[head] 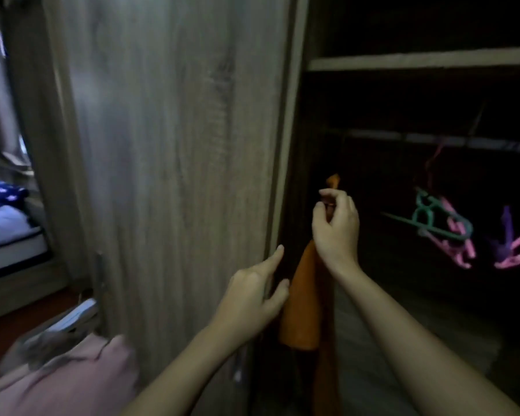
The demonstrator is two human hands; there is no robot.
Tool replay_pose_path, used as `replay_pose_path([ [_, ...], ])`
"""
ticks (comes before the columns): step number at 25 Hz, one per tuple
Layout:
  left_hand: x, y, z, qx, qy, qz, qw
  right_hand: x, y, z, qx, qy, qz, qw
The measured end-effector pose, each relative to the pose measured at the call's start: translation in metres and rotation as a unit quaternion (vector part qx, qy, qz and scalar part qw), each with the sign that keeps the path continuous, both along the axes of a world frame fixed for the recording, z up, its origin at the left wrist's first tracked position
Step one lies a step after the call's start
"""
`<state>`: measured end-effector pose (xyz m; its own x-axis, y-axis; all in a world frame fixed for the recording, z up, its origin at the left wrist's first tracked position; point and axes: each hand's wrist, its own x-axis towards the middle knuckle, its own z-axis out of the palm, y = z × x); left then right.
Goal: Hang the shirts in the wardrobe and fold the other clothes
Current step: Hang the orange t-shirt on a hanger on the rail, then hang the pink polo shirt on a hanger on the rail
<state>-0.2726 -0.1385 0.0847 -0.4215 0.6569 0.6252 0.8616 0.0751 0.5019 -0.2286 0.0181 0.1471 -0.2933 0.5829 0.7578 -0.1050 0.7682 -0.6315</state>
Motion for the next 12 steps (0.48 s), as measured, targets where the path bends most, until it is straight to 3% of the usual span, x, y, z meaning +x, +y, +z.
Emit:
replay_pose_path([
  [3,-0.024,-0.079,-0.047,-0.017,0.021,0.050,0.998,-0.009,-0.061,-0.054,0.023,0.004,-0.003,1.000],
  [8,-0.080,-0.208,-0.130,-0.178,0.064,0.182,0.965,-0.067,-0.169,-0.143,0.018,-0.133,0.075,0.988],
  [12,-0.112,-0.294,-0.184,-0.268,0.092,0.266,0.921,-0.120,-0.233,-0.181,0.022,-0.237,0.178,0.955],
])
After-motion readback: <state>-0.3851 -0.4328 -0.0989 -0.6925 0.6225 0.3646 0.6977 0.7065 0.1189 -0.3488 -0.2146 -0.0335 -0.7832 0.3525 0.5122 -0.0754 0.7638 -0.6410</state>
